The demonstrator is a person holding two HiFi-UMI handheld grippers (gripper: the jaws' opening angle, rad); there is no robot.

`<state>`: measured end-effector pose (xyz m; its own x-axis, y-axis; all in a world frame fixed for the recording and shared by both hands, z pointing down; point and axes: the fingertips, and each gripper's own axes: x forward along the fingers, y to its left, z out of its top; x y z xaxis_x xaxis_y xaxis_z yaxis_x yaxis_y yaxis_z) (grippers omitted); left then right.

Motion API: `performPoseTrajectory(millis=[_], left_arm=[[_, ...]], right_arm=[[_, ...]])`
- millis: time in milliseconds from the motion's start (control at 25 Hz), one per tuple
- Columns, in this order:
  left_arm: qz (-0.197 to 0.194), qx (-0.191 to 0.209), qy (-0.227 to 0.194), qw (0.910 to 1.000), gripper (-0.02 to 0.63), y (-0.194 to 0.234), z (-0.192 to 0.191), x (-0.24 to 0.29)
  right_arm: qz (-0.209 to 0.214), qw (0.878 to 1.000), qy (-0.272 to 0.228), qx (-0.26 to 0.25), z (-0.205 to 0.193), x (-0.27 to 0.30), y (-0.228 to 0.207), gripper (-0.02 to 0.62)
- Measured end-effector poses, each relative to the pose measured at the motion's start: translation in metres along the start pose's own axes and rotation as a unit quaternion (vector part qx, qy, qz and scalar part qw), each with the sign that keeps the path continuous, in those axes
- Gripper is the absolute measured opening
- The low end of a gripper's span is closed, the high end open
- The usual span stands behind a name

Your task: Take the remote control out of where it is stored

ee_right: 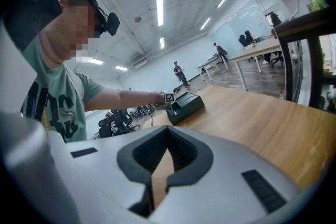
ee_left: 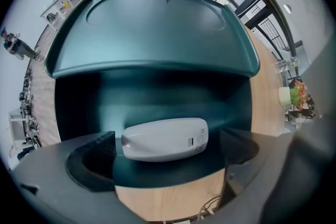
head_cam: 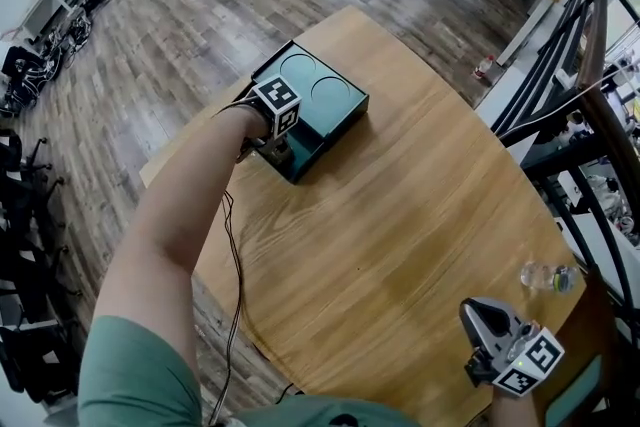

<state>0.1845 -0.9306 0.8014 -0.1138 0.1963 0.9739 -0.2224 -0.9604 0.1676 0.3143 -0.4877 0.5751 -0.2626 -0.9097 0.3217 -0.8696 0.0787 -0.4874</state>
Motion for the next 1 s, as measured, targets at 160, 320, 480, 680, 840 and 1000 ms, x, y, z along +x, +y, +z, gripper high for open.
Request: performPoseTrajectory(millis=[160, 320, 480, 680, 840, 1000], left_arm=[[0.03, -0.001, 0.023, 0.9993, 0.597, 0.012, -0.004, 0.009], [0.02, 0.002, 0.035, 0.9992, 0.597, 0.014, -0.007, 0.015], [0.029, -0.001, 0.024, 0.9993, 0.572, 0.021, -0.006, 0.011], [0.008, -0.019, -0.019, 0.9996, 0.546, 0.02, 0.001, 0.005], [0.0, -0.024, -0.069, 0.9974, 0.543, 0.013, 0.012, -0.013], [0.0, -0.013, -0.094, 0.9955, 0.543, 0.007, 0.008, -0.04]], right_arm=[[-0.005, 1.0, -0.008, 0.006, 0.004, -0.005, 0.001, 0.0], [-0.012, 1.0, -0.014, 0.011, 0.006, -0.008, 0.0, 0.0], [-0.017, 0.999, -0.023, 0.014, 0.009, -0.007, 0.001, 0.0], [-0.025, 0.999, -0.031, 0.017, 0.011, -0.01, 0.001, 0.0], [-0.028, 0.999, -0.035, 0.014, 0.014, -0.016, 0.004, 0.001], [-0.025, 0.999, -0.046, 0.016, 0.018, -0.018, 0.012, 0.001]])
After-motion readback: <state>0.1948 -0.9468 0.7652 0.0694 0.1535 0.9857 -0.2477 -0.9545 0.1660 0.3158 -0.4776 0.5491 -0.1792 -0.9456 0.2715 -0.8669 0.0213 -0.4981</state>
